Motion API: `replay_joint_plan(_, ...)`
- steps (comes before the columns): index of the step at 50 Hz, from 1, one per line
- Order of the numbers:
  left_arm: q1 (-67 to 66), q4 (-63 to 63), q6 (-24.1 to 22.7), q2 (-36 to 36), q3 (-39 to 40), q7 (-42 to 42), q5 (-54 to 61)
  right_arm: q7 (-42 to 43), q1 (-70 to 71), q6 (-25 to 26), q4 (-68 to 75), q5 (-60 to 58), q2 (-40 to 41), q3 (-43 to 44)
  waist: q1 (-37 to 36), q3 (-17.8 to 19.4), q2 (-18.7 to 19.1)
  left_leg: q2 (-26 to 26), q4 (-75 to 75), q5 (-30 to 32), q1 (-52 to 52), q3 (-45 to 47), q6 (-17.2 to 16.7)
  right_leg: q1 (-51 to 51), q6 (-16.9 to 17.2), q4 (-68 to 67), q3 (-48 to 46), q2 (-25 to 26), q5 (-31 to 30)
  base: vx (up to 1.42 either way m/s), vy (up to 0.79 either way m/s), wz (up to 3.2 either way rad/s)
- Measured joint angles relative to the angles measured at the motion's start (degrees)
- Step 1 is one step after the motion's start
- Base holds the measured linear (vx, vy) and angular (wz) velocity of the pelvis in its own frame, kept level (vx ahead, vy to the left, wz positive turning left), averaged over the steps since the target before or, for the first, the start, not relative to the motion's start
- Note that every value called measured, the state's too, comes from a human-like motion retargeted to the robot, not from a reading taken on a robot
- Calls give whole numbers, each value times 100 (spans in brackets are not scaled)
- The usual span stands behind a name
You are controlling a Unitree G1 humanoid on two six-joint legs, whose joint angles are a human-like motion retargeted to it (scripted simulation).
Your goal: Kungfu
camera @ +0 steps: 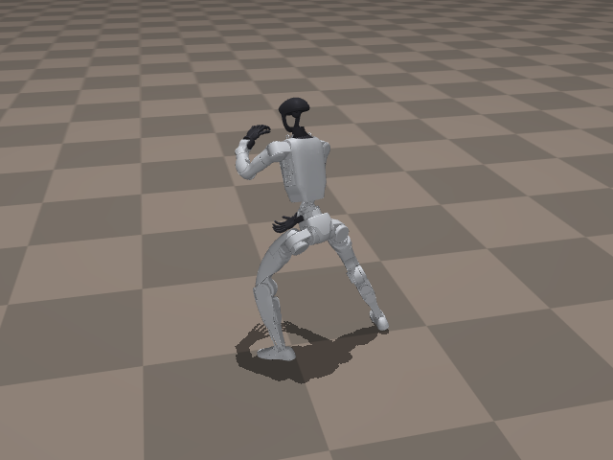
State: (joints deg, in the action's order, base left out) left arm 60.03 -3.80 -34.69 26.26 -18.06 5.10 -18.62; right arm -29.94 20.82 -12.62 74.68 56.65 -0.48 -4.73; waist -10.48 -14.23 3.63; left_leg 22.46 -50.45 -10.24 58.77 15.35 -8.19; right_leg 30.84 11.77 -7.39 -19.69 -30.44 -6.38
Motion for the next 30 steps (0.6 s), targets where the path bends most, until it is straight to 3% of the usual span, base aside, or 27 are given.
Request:
replay_joint_plan(2,412,281,127,38,294,29,-16,-45,988,385,1762,41,-14,495,-236,-166,-132,-173,-304,-214,247,14,84,188,44,-60,-84,-244,-74,13,55,27)
replay_joint_plan(5,1117,439,222,221,355,-289,-212,754,1408,1059,2272,725,-56,763,-555,4,-276,-324,-583,-417,385,-25,234,305,-47,-227,-117,-451,-225,-1,27,18)
replay_joint_plan(8,1543,311,243,333,306,-431,-424,865,1640,791,2272,1363,103,567,-624,68,-425,-504,-666,-499,505,-123,317,297,-219,-344,-57,-521,-303,-2,3,48)
replay_joint_plan(10,1640,204,243,381,354,-496,-513,607,1726,624,2272,1068,246,503,-637,102,-439,-509,-617,-495,507,-165,326,253,-388,-380,-64,-480,-349,0,-3,28)
replay_joint_plan(13,1647,128,251,434,431,-675,-605,121,1780,801,2272,504,331,316,-635,109,-480,-507,-520,-439,538,-199,318,284,-560,-427,-100,-439,-408,-3,-10,14)
replay_joint_plan(20,1384,135,329,566,826,-1020,-723,210,1882,380,2270,123,444,73,-456,209,-535,-466,-57,-189,320,-215,188,406,-299,-561,-32,-406,-294,-13,-22,-1)
replay_joint_plan(26,81,257,528,1036,1645,-1183,-543,391,1478,-109,257,-702,574,-442,-84,175,-447,-160,706,226,-176,-150,-107,732,78,-769,63,-233,-5,-15,-35,-57)
replay_joint_plan(30,-1839,160,585,869,2821,-1059,-220,653,1560,-248,-1876,-1095,269,-659,253,25,-289,112,1662,721,-740,-13,-385,1265,13,-1233,346,60,299,-13,-49,-91)
